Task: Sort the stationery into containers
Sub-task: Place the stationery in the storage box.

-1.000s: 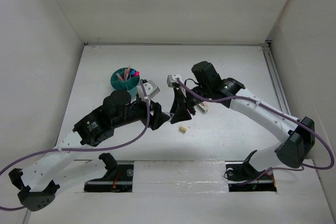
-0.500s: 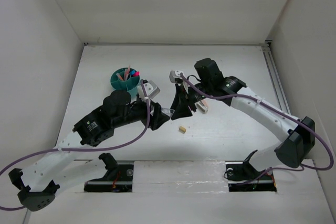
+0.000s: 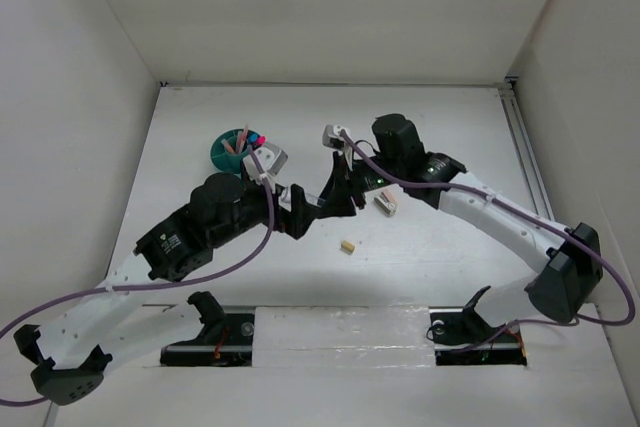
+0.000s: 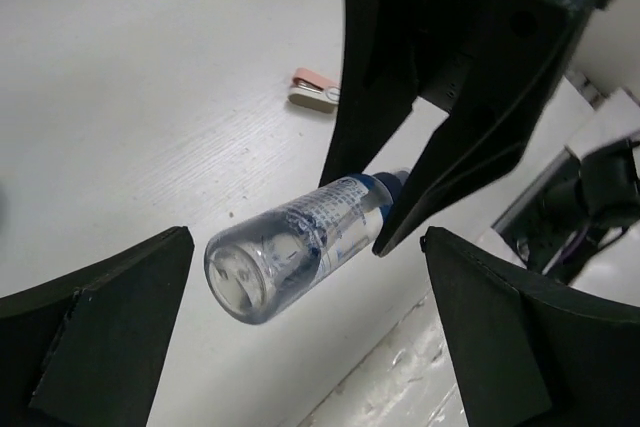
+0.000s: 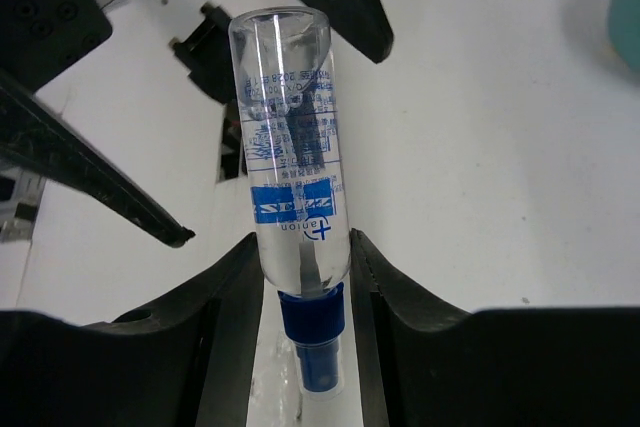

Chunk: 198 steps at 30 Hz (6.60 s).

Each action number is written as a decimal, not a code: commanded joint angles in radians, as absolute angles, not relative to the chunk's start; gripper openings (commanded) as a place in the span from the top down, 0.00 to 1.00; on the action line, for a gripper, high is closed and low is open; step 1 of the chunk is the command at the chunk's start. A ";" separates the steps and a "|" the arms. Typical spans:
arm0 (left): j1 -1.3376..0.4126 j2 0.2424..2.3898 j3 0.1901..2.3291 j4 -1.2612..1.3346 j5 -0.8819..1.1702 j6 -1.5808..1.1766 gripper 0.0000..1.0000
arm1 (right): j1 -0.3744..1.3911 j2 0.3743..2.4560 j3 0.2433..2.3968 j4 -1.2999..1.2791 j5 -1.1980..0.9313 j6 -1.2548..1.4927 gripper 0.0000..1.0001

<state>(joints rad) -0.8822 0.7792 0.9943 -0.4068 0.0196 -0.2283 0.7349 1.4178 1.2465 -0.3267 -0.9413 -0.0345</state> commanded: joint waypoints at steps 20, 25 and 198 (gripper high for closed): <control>-0.885 0.801 0.948 -0.304 -0.518 -0.971 0.00 | 0.871 1.393 1.233 0.048 -0.264 0.584 1.00; -0.885 0.779 0.916 -0.273 -0.589 -1.026 0.07 | 0.896 1.393 1.233 0.058 -0.252 0.584 1.00; -0.216 1.654 1.126 0.615 -1.244 -0.264 1.00 | 0.874 0.827 0.661 0.123 -0.207 0.414 0.00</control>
